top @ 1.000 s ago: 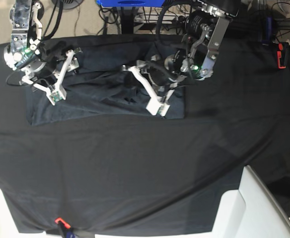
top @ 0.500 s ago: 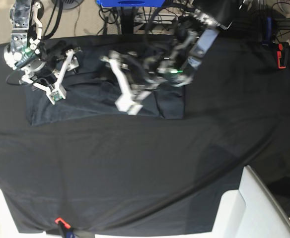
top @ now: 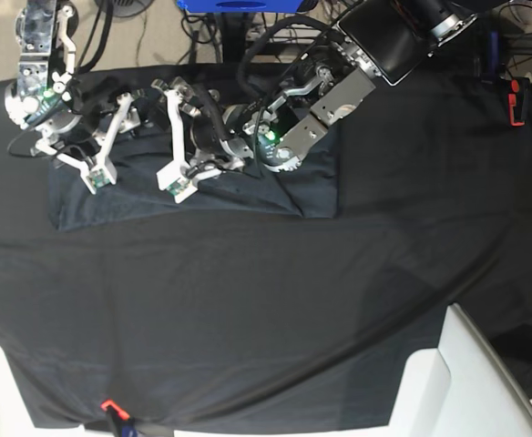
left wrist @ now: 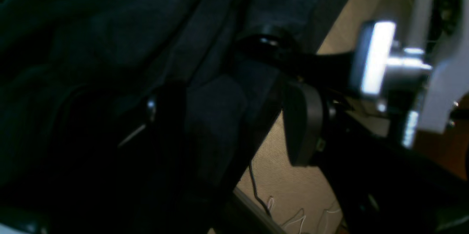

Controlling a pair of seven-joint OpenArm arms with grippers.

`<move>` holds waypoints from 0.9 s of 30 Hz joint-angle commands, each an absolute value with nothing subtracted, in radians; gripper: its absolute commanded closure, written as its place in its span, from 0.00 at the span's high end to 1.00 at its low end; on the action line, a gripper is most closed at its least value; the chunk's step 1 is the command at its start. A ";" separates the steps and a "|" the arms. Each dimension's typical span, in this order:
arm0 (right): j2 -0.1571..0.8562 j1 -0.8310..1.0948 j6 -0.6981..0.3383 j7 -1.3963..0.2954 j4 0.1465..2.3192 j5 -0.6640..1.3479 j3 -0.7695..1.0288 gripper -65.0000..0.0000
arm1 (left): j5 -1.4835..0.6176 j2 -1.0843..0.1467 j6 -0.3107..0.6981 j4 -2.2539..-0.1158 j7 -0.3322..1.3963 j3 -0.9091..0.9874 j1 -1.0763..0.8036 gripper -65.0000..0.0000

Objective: Fold the T-shirt properly
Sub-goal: 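Fold the grasped side with the left gripper toward the right gripper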

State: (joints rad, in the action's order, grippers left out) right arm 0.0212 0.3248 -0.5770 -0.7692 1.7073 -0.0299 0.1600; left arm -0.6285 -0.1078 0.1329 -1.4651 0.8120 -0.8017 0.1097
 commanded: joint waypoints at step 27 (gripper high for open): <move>0.022 0.323 -0.585 -0.756 1.718 -0.018 0.159 0.65 | -0.645 -0.222 0.065 -1.644 0.842 -0.312 -0.163 0.00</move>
State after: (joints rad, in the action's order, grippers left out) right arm 0.0189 0.3275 -0.5846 -0.7704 1.7016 -0.0261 0.1547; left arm -0.6319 -0.2211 0.0570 -1.6299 0.8539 -0.3145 -0.1703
